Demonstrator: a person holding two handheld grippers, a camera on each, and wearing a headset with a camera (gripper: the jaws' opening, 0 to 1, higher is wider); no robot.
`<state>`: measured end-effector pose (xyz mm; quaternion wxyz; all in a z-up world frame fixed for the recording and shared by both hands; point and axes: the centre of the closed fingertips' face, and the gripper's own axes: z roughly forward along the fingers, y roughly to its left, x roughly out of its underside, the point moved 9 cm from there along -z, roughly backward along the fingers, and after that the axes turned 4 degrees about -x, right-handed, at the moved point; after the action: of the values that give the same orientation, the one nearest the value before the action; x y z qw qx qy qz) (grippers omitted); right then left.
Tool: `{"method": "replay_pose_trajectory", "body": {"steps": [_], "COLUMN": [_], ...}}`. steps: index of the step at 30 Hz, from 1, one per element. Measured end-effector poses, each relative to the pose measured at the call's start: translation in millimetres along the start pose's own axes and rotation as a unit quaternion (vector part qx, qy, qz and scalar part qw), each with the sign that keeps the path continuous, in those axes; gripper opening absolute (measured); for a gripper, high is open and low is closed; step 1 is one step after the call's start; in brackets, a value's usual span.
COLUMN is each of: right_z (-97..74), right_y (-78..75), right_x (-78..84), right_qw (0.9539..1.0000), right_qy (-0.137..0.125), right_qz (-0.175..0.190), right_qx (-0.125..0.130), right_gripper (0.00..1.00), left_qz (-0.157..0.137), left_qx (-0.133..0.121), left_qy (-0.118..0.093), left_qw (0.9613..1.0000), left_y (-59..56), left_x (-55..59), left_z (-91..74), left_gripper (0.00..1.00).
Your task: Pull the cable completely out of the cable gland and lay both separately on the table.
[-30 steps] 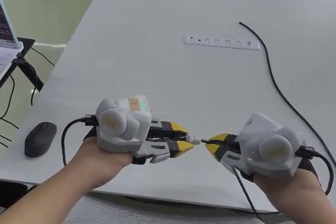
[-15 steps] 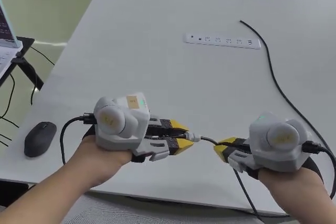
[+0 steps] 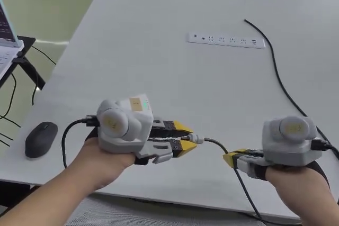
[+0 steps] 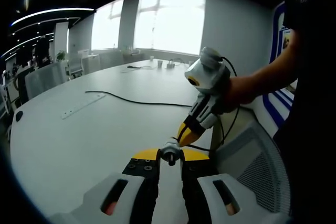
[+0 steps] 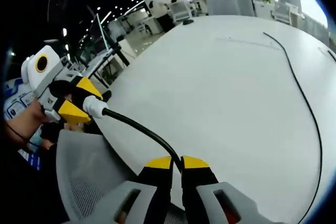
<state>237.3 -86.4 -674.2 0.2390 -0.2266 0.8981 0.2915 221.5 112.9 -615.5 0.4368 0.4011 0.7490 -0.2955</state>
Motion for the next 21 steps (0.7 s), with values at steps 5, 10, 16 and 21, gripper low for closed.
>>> {"method": "replay_pose_trajectory", "body": {"steps": [5,10,16,21], "right_z": [2.2,2.5,0.4,-0.8], "right_y": [1.7,2.2,1.3,2.5], "right_x": [-0.6,-0.3,0.2,0.1], "right_qw": [0.9998,0.9993,0.9987,0.9968], "right_qy": [0.004,0.002,-0.002,0.002], "right_qz": [-0.017,-0.037,-0.051,-0.080], "right_qx": [0.006,0.006,0.000,0.000], "right_gripper": [0.00,0.01,0.01,0.02], "left_qz": [-0.001,-0.001,-0.004,-0.008], "left_qx": [0.000,0.001,0.002,0.001], "left_qy": [0.000,-0.001,0.000,-0.002], "left_qw": [1.0000,1.0000,1.0000,1.0000], "left_y": [1.0,2.5,3.3,4.7], "left_x": [-1.0,-1.8,-2.2,-3.0], "left_z": [0.7,0.4,0.5,0.9], "left_gripper": [0.15,0.15,0.15,0.15]}}
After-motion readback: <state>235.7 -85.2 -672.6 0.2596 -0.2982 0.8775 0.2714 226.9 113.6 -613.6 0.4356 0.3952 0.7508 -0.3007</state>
